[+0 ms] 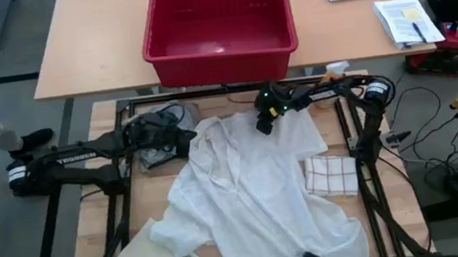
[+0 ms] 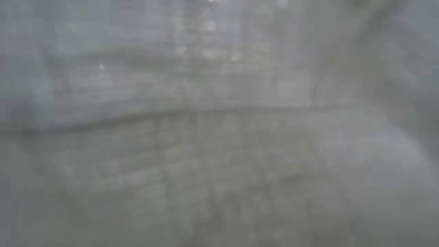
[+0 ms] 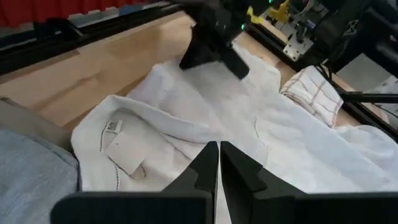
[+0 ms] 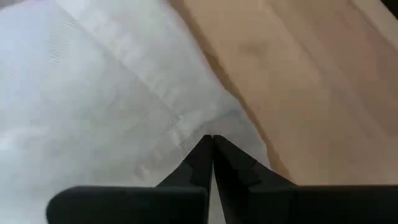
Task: Fold laundry
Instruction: Fold the white long sleeve shirt
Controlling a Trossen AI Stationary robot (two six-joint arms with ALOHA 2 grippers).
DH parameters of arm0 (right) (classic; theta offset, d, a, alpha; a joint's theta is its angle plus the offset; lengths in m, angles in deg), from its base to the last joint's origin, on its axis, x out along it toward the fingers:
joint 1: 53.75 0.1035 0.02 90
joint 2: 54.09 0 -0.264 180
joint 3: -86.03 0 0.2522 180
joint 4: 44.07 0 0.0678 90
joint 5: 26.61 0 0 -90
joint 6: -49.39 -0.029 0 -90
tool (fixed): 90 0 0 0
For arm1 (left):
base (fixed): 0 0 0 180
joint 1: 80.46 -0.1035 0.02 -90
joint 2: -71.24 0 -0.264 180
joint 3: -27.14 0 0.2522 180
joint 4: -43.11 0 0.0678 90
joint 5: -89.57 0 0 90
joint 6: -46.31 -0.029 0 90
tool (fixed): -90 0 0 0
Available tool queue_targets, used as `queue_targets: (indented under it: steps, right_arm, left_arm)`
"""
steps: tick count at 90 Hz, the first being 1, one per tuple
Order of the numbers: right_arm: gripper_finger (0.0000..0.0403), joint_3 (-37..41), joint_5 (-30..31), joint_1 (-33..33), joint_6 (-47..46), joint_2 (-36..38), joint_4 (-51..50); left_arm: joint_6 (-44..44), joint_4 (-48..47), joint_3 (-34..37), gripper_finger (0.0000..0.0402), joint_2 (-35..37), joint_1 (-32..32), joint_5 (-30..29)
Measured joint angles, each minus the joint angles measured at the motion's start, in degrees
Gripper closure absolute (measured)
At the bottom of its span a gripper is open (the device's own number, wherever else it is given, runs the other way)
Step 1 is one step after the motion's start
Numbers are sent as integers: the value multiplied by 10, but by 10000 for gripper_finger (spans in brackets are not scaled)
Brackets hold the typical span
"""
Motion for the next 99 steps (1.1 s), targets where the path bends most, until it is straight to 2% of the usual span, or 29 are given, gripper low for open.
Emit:
queue_targets:
  steps: [28, 47, 55, 65, 73, 80, 84, 89, 99]
  right_arm:
    - [403, 17, 47, -71, 14, 46, -105]
    - [403, 26, 51, -121, 14, 53, -119]
    - [403, 27, 54, -144, 13, 57, -121]
    - [403, 28, 75, -173, 7, 65, -133]
    - [403, 30, 48, -186, 9, 77, -140]
    - [403, 30, -18, -185, 11, 110, -142]
    - [403, 30, -37, -175, 2, 136, -142]
    - [403, 30, -35, -159, 0, 175, -142]
    - [403, 28, 6, -128, -20, 249, -140]
  left_arm:
    - [0, 7, 0, 402, -17, 0, 0]
    - [1, 16, 0, 402, -27, 0, 0]
    - [34, 17, 0, 402, -30, 0, 2]
    - [36, 21, 0, 402, -42, 0, 15]
    - [35, 21, 0, 402, -59, 2, 16]
    - [32, 19, -2, 402, -74, 2, 19]
    - [26, 20, -8, 402, -84, 2, 19]
    - [19, 22, -13, 402, -96, 2, 19]
    - [17, 12, -26, 402, -124, 4, 24]
